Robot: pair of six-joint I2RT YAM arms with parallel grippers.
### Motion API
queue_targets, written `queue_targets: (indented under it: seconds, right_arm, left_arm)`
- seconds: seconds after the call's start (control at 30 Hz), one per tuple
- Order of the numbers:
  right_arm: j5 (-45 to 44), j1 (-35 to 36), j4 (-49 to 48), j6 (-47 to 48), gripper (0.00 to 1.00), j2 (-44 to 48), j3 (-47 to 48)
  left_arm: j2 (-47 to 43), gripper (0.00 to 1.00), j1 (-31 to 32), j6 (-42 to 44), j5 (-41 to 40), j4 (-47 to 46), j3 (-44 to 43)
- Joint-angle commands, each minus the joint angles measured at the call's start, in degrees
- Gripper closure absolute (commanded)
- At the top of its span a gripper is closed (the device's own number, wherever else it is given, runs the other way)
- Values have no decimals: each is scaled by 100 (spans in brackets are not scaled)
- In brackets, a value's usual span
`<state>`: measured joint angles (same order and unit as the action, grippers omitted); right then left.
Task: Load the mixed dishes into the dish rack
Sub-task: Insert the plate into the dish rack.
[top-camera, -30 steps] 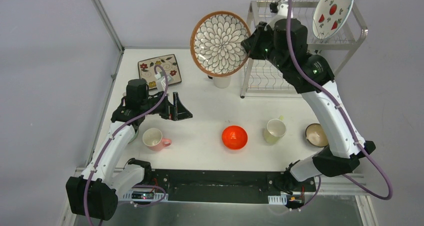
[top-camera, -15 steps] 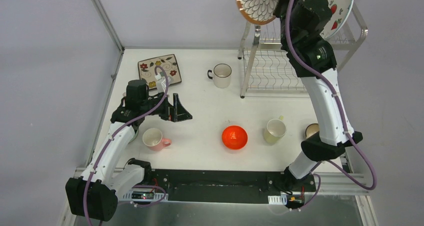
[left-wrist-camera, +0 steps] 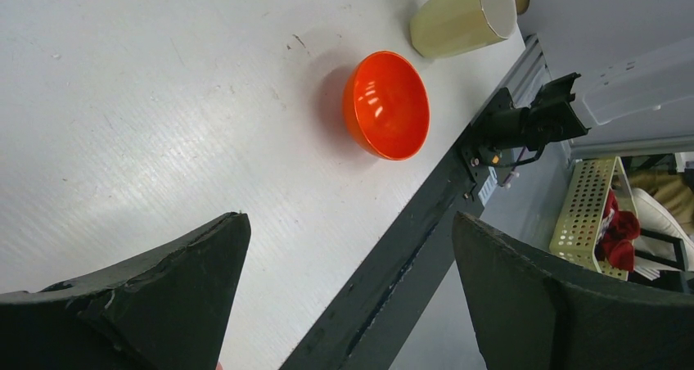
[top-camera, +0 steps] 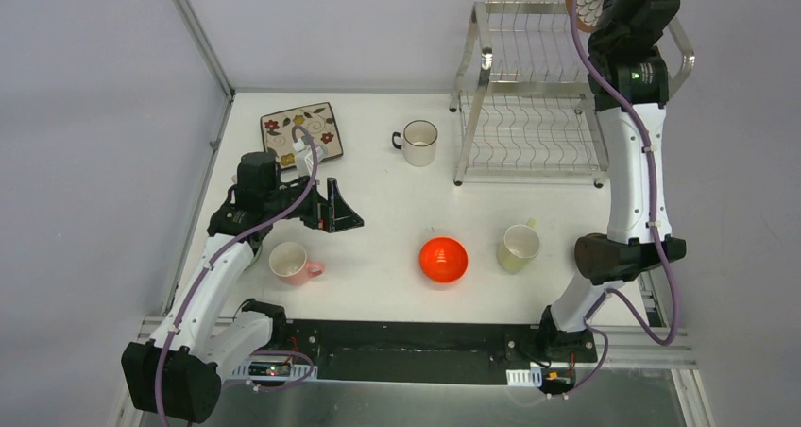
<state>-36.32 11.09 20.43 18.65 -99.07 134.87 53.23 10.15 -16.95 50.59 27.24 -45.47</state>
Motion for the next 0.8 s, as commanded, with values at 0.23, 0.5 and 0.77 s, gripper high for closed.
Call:
queue_targets:
  seconds: [0.23,0.5,0.77]
  right_arm:
    - [911,-740,-1524,342,100,205,-29]
    - [1100,-799,-1762,658,100,281,-611]
    - [1174,-804,-1865,1088,100,119,-811]
  left_arm:
    - [-160,1,57,117,-40,-94,-41]
    - [-96,1,66,139,-42,-95,-73]
    - [-143,1,75,144,-48,-53,-71]
